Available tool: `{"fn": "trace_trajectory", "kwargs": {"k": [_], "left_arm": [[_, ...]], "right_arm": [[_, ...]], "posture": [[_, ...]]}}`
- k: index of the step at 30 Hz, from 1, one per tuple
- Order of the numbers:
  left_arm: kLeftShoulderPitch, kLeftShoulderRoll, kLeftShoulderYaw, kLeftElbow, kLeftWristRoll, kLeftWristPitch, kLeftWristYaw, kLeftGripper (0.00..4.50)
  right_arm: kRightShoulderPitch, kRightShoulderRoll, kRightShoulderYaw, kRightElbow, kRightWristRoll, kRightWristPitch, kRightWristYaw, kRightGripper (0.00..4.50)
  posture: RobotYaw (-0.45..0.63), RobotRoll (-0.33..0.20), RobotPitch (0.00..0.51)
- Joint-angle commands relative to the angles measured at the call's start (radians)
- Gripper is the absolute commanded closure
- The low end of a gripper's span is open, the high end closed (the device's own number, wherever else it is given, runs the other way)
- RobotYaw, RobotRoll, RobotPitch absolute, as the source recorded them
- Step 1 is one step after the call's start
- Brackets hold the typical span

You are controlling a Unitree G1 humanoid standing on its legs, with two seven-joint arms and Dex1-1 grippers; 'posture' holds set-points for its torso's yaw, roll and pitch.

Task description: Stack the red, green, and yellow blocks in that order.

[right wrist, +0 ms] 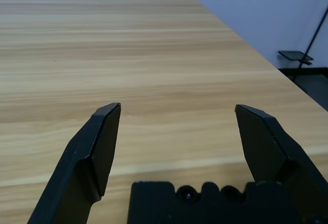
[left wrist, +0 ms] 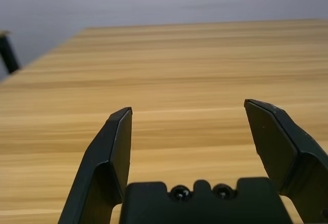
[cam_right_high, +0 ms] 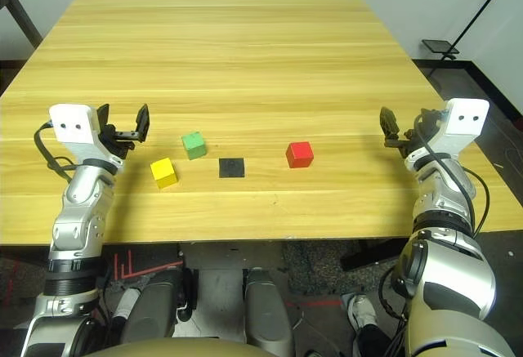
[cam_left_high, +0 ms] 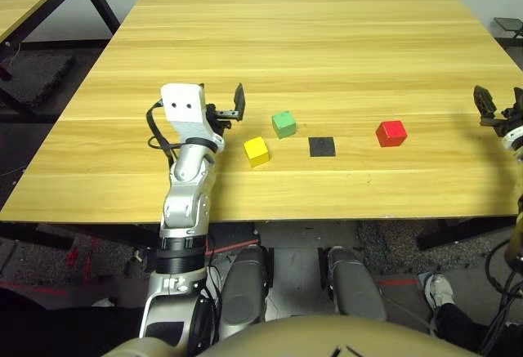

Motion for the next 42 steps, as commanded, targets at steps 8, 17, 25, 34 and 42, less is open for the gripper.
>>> {"fn": "trace_trajectory", "kwargs": {"k": [8, 17, 25, 34, 42], "left_arm": [[0.031, 0.109, 0.038, 0.05, -0.075, -0.03, -0.141, 0.04], [-0.026, 0.416, -0.051, -0.143, -0.381, 0.141, -0.719, 0.04], [-0.074, 0.569, -0.164, -0.162, -0.422, 0.27, -0.936, 0.04], [-0.051, 0.569, -0.178, -0.248, -0.419, 0.326, -0.902, 0.04], [0.011, 0.557, -0.169, -0.349, -0.439, 0.385, -0.839, 0.04]], "right_arm": [[-0.064, -0.015, 0.064, 0.002, -0.037, 0.047, 0.125, 0.0], [-0.211, 0.001, 0.378, -0.144, -0.143, 0.221, 0.761, 0.0], [-0.306, -0.027, 0.593, -0.017, -0.341, 0.091, 0.996, 0.0], [-0.399, 0.027, 0.66, 0.078, -0.461, -0.015, 0.923, 0.0], [-0.414, 0.068, 0.685, 0.104, -0.521, -0.028, 0.887, 0.0]], "posture": [[0.09, -0.169, 0.101], [0.16, -0.199, 0.08], [0.24, -0.205, 0.076], [0.31, -0.207, 0.079], [0.37, -0.212, 0.1]]}}
